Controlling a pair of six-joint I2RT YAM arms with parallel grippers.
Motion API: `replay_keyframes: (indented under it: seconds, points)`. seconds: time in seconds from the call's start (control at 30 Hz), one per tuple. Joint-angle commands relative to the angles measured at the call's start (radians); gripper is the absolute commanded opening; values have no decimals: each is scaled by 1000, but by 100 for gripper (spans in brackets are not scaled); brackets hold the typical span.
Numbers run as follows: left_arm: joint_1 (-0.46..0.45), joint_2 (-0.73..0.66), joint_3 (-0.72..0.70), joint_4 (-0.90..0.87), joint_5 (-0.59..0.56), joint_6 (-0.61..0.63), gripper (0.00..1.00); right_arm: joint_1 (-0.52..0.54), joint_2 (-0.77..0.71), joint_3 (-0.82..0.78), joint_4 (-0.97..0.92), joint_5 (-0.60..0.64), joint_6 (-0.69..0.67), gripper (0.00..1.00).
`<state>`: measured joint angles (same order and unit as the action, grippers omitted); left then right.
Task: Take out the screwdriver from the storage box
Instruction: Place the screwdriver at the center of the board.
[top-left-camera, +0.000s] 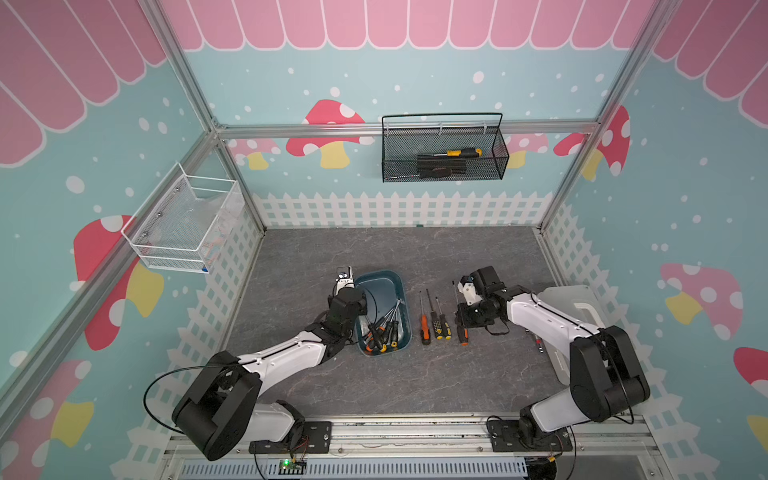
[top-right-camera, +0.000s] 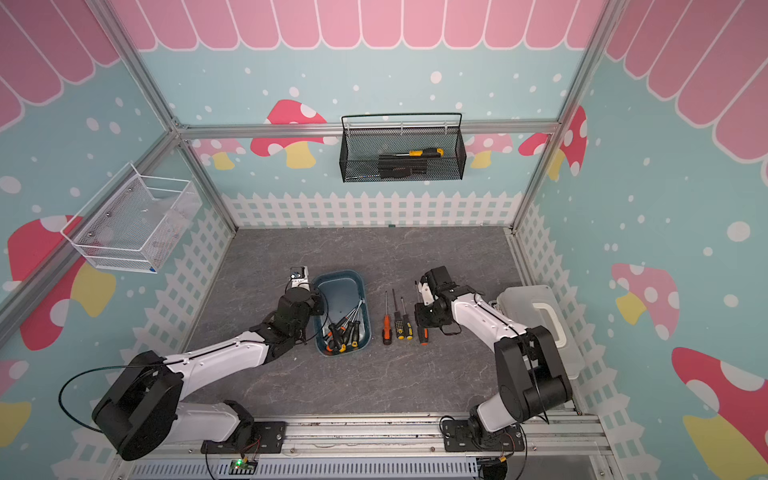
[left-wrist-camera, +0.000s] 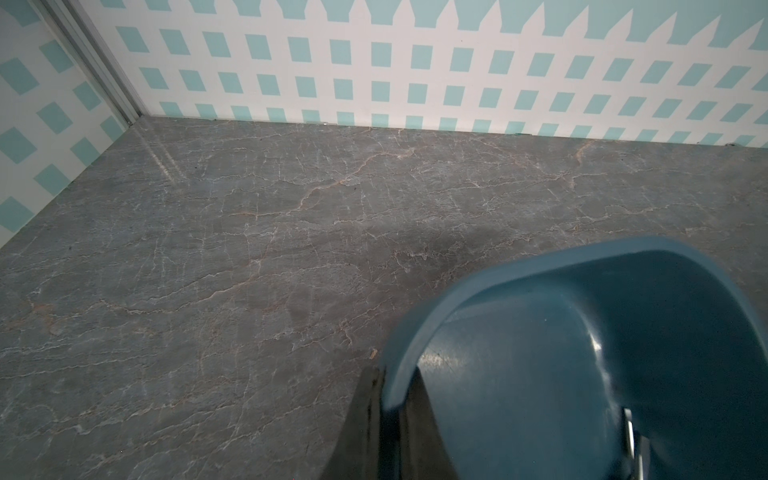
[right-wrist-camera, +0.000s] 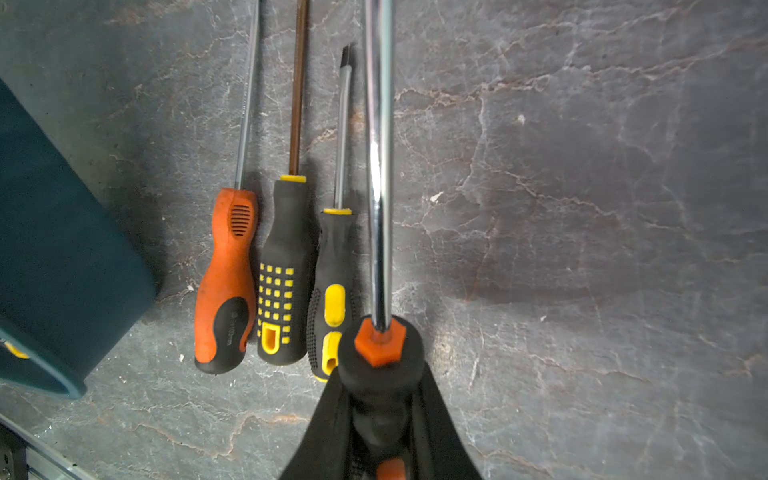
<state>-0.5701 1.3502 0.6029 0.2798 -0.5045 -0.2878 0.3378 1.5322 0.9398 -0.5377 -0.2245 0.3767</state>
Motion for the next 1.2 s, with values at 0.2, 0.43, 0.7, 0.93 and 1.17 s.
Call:
replay_keyframes:
  seconds: [0.2,0.43,0.7,0.93,1.17]
  points:
    - [-2,4,-8,-12,-11,16,0,-16,116,80,74,-89,0,0]
    - [-1,5,-9,-9,-11,18,0,-19,145,73,103,-84,16,0]
    - [-2,4,-7,-8,-6,16,0,-20,167,57,126,-76,27,0]
    - [-2,-4,-5,-16,-8,18,0,-26,180,44,146,-82,37,0]
    - [-6,-2,-1,-16,-9,19,0,-32,200,34,158,-88,38,0]
